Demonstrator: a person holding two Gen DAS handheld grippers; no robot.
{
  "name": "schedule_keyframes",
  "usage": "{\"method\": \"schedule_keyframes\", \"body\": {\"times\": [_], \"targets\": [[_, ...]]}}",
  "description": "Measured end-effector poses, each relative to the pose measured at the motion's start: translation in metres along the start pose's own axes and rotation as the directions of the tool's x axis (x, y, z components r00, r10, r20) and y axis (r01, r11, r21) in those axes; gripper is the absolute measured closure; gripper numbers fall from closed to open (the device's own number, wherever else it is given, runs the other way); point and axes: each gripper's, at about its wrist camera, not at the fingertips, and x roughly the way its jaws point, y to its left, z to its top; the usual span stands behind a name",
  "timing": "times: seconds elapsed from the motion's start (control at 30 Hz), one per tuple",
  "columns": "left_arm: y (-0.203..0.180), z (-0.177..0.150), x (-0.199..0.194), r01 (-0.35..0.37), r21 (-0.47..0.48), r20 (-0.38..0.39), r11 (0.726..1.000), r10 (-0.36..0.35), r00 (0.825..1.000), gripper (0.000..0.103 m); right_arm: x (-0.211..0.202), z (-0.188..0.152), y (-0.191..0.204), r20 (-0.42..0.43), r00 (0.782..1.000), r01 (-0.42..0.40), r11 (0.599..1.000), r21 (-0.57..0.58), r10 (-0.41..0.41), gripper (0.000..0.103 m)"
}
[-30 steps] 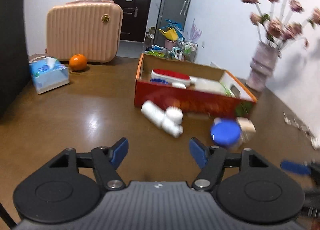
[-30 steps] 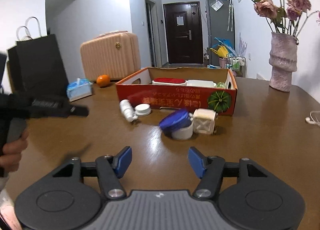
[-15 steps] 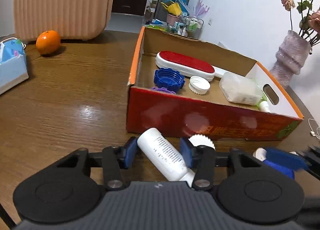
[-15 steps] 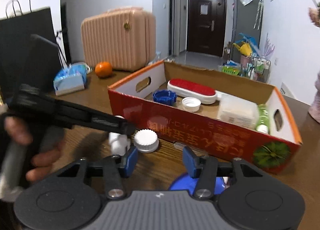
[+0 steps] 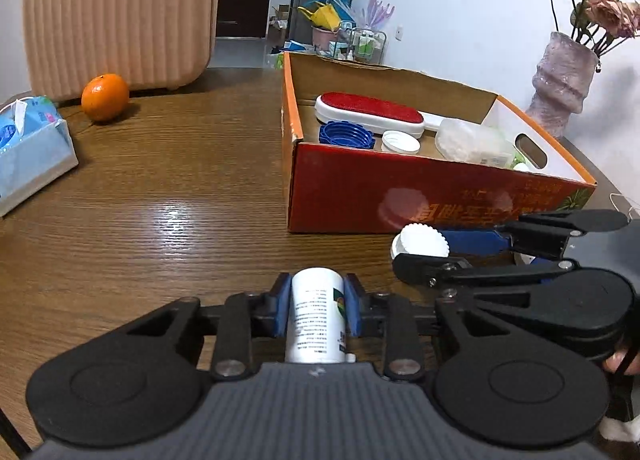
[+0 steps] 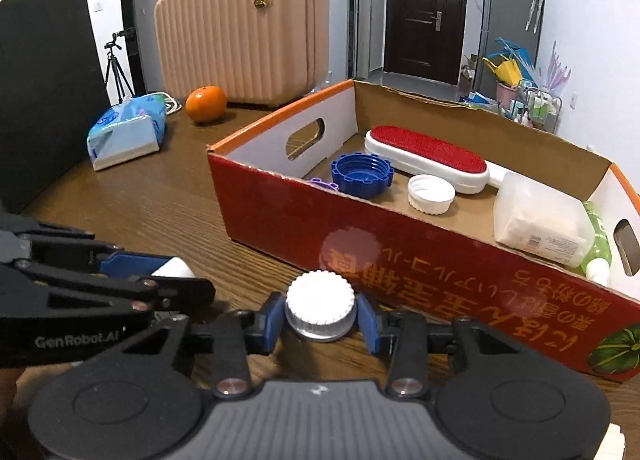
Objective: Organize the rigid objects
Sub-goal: 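Grasp the white tube with the left gripper while the right grasps the white ridged cap, then carry the tube and ridged cap into the box and open both grippers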
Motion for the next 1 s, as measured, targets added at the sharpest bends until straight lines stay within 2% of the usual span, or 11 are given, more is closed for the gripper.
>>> {"method": "schedule_keyframes", "body": {"times": [0.13,0.27,0.53,0.7,0.77,1.0], "targets": [[0.0,-0.002,-0.001,-0.008,-0.008,0.008,1.0,0.008,1.0,0.076,-0.015,-0.008,0.003,0.014,1.0,0.02,1.0,-0.006,-0.02,0.064],[-0.005,-0.012,-0.016,-0.002,-0.021,0.006,1.0,0.002,1.0,0.076,-0.064,-0.026,0.002,0.058,0.998,0.028,1.0,0.013,-0.028,0.064],[-0.043,-0.055,-0.114,0.028,-0.05,0.136,0.998,-0.021,0.99,0.076,-0.172,-0.085,0.006,0.139,0.988,0.057,0.996,0.069,-0.066,0.064],[-0.067,-0.058,-0.169,0.01,-0.013,0.232,1.0,-0.007,0.973,0.076,-0.218,-0.113,0.006,0.189,0.98,0.05,0.995,0.091,-0.066,0.064],[-0.077,-0.057,-0.181,0.001,0.004,0.253,1.0,-0.002,0.967,0.076,-0.231,-0.119,0.005,0.211,0.975,0.048,0.994,0.103,-0.068,0.064],[-0.102,-0.061,-0.195,-0.004,0.033,0.253,0.999,-0.005,0.967,0.076,-0.249,-0.125,-0.007,0.252,0.965,0.041,0.99,0.133,-0.074,0.064]]}}
